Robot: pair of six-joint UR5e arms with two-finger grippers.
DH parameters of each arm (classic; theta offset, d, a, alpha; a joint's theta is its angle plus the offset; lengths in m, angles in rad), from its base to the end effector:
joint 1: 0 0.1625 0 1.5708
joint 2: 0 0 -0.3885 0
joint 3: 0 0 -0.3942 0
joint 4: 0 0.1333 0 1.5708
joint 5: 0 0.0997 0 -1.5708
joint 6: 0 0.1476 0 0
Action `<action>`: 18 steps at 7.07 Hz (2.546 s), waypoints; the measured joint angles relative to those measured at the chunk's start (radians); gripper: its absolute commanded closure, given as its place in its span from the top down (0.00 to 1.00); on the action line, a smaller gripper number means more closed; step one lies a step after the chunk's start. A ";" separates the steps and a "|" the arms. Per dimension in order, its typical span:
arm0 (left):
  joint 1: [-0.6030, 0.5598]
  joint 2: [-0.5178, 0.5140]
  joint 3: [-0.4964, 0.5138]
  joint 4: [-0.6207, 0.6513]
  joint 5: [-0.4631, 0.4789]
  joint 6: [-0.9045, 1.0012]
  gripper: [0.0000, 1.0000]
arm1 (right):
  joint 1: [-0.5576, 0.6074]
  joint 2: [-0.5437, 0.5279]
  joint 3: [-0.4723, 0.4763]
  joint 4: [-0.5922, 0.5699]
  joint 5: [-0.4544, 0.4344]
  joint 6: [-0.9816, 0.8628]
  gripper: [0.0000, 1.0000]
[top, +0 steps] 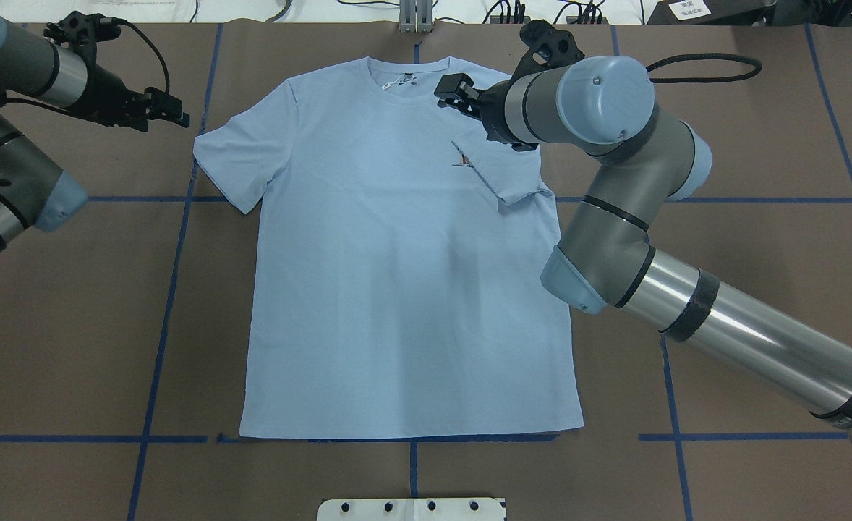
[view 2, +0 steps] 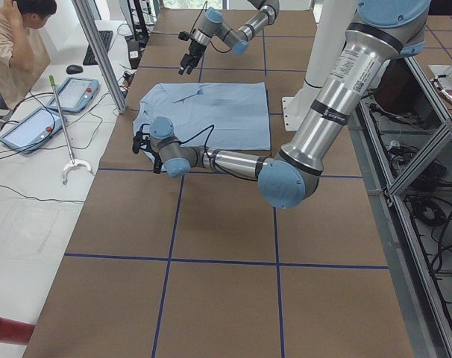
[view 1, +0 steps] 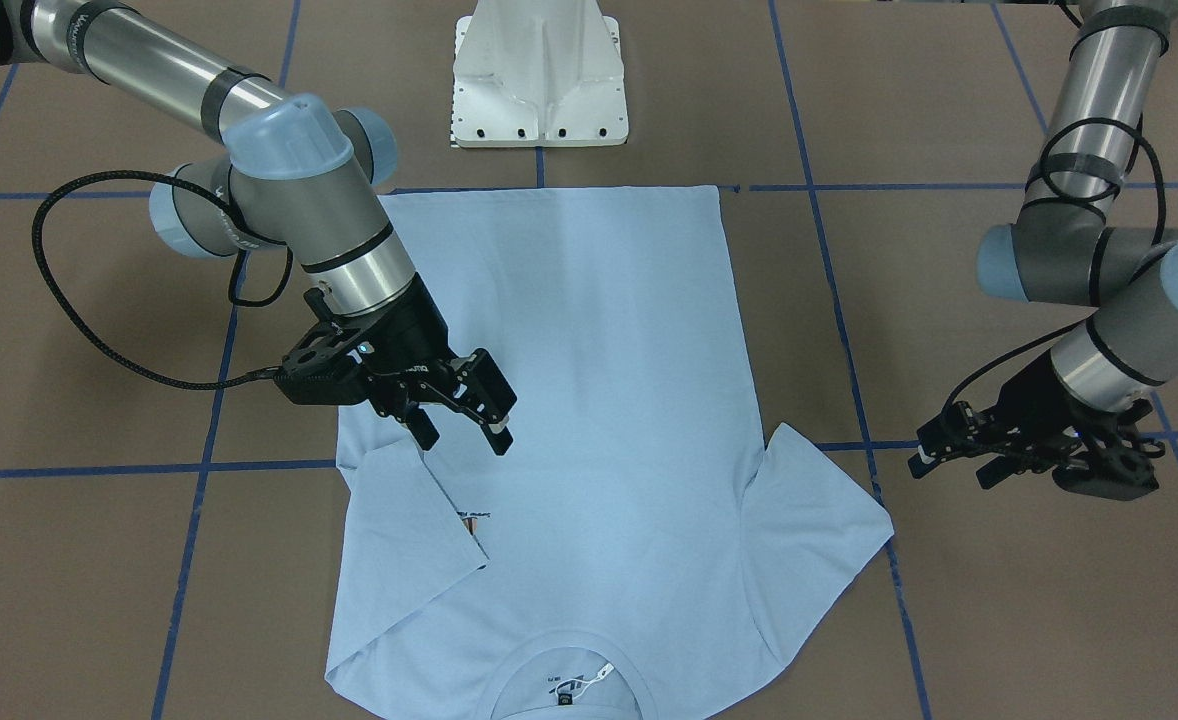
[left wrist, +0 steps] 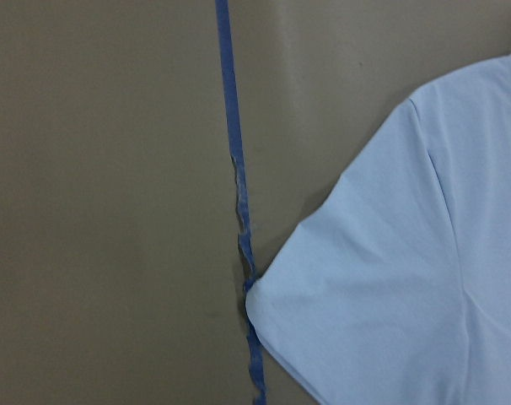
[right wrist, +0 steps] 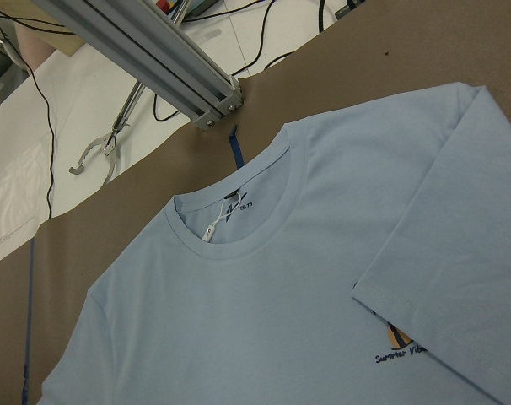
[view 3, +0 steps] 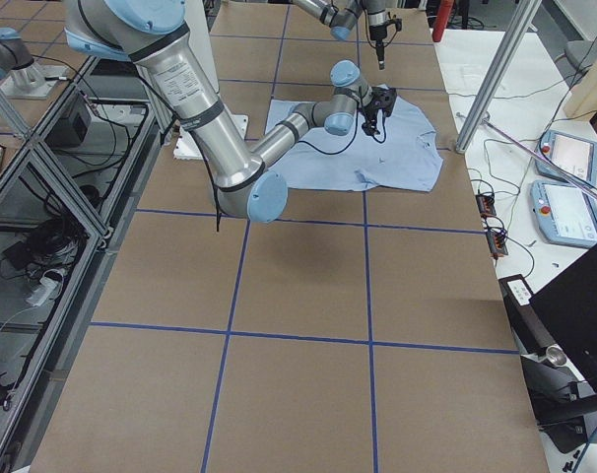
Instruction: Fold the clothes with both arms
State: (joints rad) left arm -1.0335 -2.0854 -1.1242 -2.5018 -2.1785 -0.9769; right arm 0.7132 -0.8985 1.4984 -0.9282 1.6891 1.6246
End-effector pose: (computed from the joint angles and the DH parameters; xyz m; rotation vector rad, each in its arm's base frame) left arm 0.3368 -0.6611 0.4556 0.3199 1.0638 -0.0901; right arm -0.4825 -0.5706 0.1968 0.3099 -1.2281 0.5905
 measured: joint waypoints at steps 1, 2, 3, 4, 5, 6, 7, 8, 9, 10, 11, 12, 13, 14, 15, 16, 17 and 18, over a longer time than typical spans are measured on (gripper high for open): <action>0.018 -0.017 0.027 -0.020 0.036 -0.018 0.84 | 0.000 -0.006 0.004 0.003 0.001 0.000 1.00; 0.031 -0.026 0.039 -0.026 0.062 -0.025 0.81 | 0.001 -0.009 0.008 0.007 0.001 0.001 1.00; 0.043 -0.037 0.052 -0.029 0.083 -0.028 0.74 | 0.001 -0.013 0.011 0.009 0.001 0.001 1.00; 0.057 -0.049 0.071 -0.030 0.105 -0.029 0.71 | 0.001 -0.019 0.014 0.010 -0.001 0.001 1.00; 0.070 -0.058 0.083 -0.030 0.129 -0.032 0.68 | 0.002 -0.025 0.015 0.010 -0.011 0.000 1.00; 0.080 -0.064 0.095 -0.032 0.141 -0.035 0.64 | 0.002 -0.031 0.016 0.009 -0.025 -0.002 1.00; 0.090 -0.066 0.109 -0.038 0.145 -0.036 0.62 | 0.002 -0.036 0.018 0.009 -0.032 -0.003 1.00; 0.096 -0.066 0.121 -0.044 0.147 -0.036 0.41 | 0.002 -0.038 0.018 0.009 -0.034 -0.003 1.00; 0.099 -0.066 0.130 -0.049 0.148 -0.035 0.00 | 0.001 -0.038 0.019 0.009 -0.035 -0.001 1.00; 0.100 -0.066 0.135 -0.050 0.149 -0.036 0.00 | 0.001 -0.038 0.020 0.009 -0.036 0.000 1.00; 0.100 -0.069 0.135 -0.050 0.147 -0.037 0.00 | 0.000 -0.038 0.021 0.009 -0.037 0.000 1.00; 0.100 -0.075 0.132 -0.049 0.147 -0.040 0.00 | 0.000 -0.038 0.021 0.009 -0.037 0.000 1.00; 0.099 -0.089 0.116 -0.047 0.145 -0.057 0.00 | 0.000 -0.038 0.021 0.009 -0.040 0.000 1.00; 0.105 -0.114 0.093 -0.045 0.143 -0.106 0.00 | 0.000 -0.039 0.021 0.008 -0.048 0.000 1.00; 0.125 -0.150 0.082 -0.044 0.143 -0.173 0.00 | 0.000 -0.039 0.020 0.006 -0.054 -0.002 1.00; 0.159 -0.190 0.080 -0.041 0.146 -0.240 0.00 | 0.000 -0.039 0.019 0.003 -0.056 -0.002 1.00; 0.190 -0.218 0.083 -0.038 0.162 -0.285 0.00 | 0.000 -0.040 0.018 0.001 -0.057 -0.004 1.00; 0.211 -0.238 0.091 -0.035 0.198 -0.306 0.00 | -0.001 -0.042 0.015 0.000 -0.057 -0.006 1.00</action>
State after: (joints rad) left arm -0.8220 -2.3238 -1.0334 -2.5368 -1.9805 -1.2829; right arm 0.7127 -0.9404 1.5133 -0.9281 1.6323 1.6184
